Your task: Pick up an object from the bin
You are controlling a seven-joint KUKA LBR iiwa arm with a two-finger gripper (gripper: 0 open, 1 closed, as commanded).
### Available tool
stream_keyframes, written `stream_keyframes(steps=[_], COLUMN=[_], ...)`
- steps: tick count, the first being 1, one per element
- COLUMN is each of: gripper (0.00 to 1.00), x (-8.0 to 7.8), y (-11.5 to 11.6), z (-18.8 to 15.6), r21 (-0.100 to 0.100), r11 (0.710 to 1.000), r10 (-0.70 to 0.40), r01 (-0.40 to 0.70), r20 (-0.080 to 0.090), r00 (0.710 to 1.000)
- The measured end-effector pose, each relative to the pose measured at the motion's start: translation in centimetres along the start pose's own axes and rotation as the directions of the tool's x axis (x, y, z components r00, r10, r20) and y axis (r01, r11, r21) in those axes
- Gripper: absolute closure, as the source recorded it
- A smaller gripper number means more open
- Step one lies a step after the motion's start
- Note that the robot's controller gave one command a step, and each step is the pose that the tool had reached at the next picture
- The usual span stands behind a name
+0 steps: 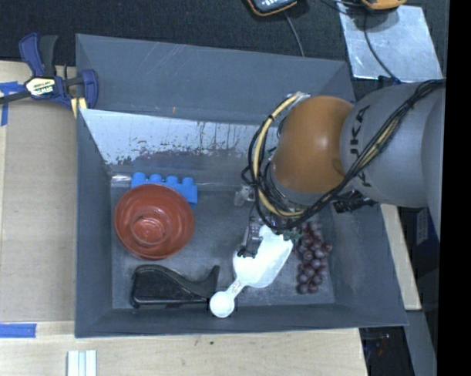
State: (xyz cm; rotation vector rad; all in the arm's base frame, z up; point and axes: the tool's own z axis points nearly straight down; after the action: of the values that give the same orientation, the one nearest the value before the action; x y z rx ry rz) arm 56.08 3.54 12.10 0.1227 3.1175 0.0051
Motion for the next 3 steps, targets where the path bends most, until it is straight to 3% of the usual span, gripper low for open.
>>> stream_keyframes(steps=[1, 2, 3], gripper=[0.0, 0.0, 0.0], x=[6.5, -1.1, 2.3], y=[-4.3, 3.8, -1.1], z=[-10.4, 3.6, -1.9], r21=[0.006, 0.0, 0.009], r11=[0.898, 0.982, 0.976], r10=[-0.44, -0.191, -0.219], r01=[0.44, 0.191, 0.219], r20=[-0.009, 0.006, 0.004], r00=[0.898, 0.982, 0.976])
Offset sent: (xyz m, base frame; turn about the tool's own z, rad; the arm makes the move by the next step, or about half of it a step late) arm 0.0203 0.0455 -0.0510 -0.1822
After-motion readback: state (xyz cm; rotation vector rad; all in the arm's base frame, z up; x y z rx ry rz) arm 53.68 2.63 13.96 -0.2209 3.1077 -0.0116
